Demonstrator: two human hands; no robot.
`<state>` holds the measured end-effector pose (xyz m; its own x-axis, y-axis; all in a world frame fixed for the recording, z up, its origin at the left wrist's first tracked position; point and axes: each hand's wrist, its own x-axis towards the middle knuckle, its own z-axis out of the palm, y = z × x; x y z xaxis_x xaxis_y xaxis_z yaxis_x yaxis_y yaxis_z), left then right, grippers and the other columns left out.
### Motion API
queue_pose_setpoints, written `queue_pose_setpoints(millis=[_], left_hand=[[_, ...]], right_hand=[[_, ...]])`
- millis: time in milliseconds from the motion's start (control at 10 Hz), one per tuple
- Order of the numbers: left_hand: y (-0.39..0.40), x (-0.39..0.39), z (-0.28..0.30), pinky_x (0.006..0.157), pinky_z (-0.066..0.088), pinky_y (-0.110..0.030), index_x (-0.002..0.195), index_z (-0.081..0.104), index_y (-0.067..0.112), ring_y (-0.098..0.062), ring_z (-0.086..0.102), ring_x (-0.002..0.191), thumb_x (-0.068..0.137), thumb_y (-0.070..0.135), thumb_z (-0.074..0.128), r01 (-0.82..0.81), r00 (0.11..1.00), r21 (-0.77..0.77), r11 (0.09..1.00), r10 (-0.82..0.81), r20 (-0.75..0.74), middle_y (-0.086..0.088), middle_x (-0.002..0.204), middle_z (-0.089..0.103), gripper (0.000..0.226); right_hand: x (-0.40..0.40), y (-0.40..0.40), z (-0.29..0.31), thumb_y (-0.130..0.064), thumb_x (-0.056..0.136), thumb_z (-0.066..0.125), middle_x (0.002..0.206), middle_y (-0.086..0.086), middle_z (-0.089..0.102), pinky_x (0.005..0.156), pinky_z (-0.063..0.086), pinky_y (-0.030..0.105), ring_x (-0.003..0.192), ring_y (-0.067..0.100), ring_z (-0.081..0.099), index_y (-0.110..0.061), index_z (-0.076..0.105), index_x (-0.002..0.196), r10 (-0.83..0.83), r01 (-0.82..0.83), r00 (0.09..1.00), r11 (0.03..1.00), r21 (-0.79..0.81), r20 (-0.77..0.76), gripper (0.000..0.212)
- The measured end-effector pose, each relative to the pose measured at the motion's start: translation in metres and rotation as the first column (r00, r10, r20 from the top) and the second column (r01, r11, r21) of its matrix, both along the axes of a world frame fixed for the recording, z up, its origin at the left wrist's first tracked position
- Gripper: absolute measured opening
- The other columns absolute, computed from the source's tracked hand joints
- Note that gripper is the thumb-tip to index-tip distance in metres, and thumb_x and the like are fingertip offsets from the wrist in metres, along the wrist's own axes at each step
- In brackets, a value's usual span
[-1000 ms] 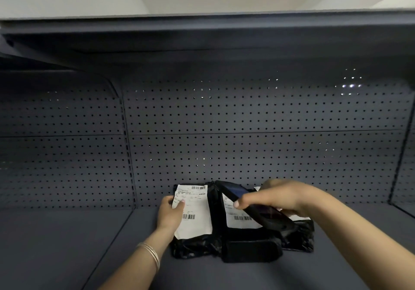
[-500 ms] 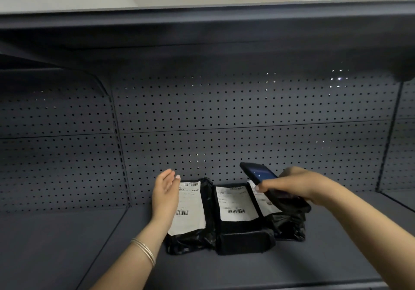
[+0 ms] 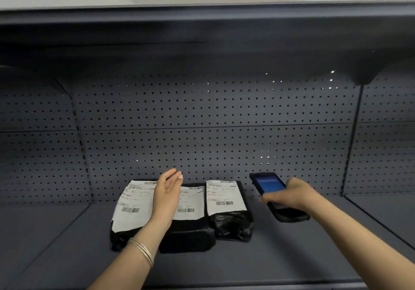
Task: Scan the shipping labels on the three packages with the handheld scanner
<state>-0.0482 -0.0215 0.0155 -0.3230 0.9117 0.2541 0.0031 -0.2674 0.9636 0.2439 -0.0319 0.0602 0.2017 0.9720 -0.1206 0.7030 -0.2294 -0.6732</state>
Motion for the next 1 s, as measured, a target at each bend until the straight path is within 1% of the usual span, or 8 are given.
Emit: queue_pose_setpoints(millis=[100,200,300,400,600,800,900,1000], left_hand=[[0.003,0.029,-0.003,0.086,0.04,-0.025,0.122,0.057,0.024,-0.01,0.055,0.115,0.092,0.028,0.06,-0.031,0.999,0.005,1.0,0.031,0.027,0.007,0.119,0.062,0.031],[0.006,0.043,-0.006,0.091,0.045,-0.027,0.119,0.058,0.024,-0.011,0.056,0.118,0.091,0.026,0.061,-0.052,0.998,-0.001,0.999,0.052,0.046,0.006,0.118,0.064,0.028],[0.008,0.063,-0.008,0.109,0.041,-0.037,0.113,0.061,0.026,-0.011,0.057,0.119,0.089,0.025,0.064,-0.035,0.997,-0.016,0.999,0.036,0.069,0.006,0.117,0.065,0.024],[0.009,0.074,-0.006,0.111,0.039,-0.039,0.11,0.062,0.026,-0.011,0.059,0.118,0.088,0.024,0.065,0.006,0.997,-0.03,1.0,-0.004,0.08,0.007,0.116,0.067,0.022],[0.011,0.091,0.001,0.111,0.039,-0.041,0.106,0.064,0.036,-0.008,0.059,0.119,0.086,0.032,0.067,0.075,0.997,-0.054,0.996,-0.075,0.007,0.009,0.12,0.068,0.021],[0.014,0.1,0.003,0.111,0.04,-0.038,0.112,0.063,0.033,-0.004,0.059,0.117,0.088,0.028,0.065,0.105,0.994,-0.043,0.994,-0.105,-0.014,0.012,0.118,0.07,0.024],[0.015,0.098,0.004,0.109,0.043,-0.035,0.114,0.063,0.028,-0.005,0.06,0.117,0.089,0.024,0.064,0.119,0.993,-0.019,0.993,-0.119,-0.002,0.009,0.117,0.071,0.025],[0.014,0.093,0.005,0.106,0.045,-0.033,0.114,0.062,0.025,-0.008,0.061,0.118,0.089,0.022,0.065,0.15,0.988,-0.007,0.989,-0.15,0.031,0.006,0.116,0.072,0.025]], right_hand=[[0.021,0.017,-0.022,-0.053,0.05,0.084,0.113,0.016,0.071,0.067,0.053,0.031,0.095,0.026,0.074,0.001,0.067,0.113,-0.01,0.012,0.997,0.999,-0.034,0.07,0.085],[0.025,0.025,-0.037,-0.053,0.067,0.081,0.131,0.017,0.057,0.08,0.054,0.033,0.112,0.027,0.064,0.002,0.054,0.131,0.002,0.012,0.981,0.997,-0.072,0.193,0.089],[0.023,0.035,-0.064,-0.058,0.072,0.076,0.14,0.016,0.044,0.096,0.052,0.034,0.129,0.028,0.05,0.001,0.04,0.146,0.016,0.009,0.964,0.995,-0.095,0.266,0.102],[0.021,0.039,-0.075,-0.056,0.068,0.081,0.14,0.016,0.043,0.099,0.053,0.035,0.128,0.03,0.052,0.0,0.037,0.147,0.005,0.023,0.966,0.994,-0.104,0.26,0.106],[0.009,0.044,-0.09,-0.063,0.069,0.078,0.143,0.016,0.042,0.107,0.047,0.037,0.134,0.031,0.041,0.0,0.034,0.148,0.017,0.012,0.957,0.995,-0.099,0.29,0.111],[0.006,0.049,-0.097,-0.069,0.071,0.07,0.148,0.016,0.042,0.113,0.04,0.038,0.138,0.032,0.037,-0.001,0.034,0.151,0.016,0.015,0.945,0.996,-0.092,0.327,0.111],[0.004,0.046,-0.091,-0.072,0.072,0.068,0.149,0.016,0.038,0.114,0.036,0.038,0.14,0.032,0.034,-0.004,0.034,0.151,-0.007,0.036,0.947,0.996,-0.085,0.322,0.11],[0.004,0.049,-0.083,-0.072,0.073,0.068,0.15,0.016,0.036,0.115,0.034,0.039,0.141,0.033,0.032,-0.006,0.036,0.15,-0.012,0.022,0.958,0.999,-0.03,0.285,0.106]])
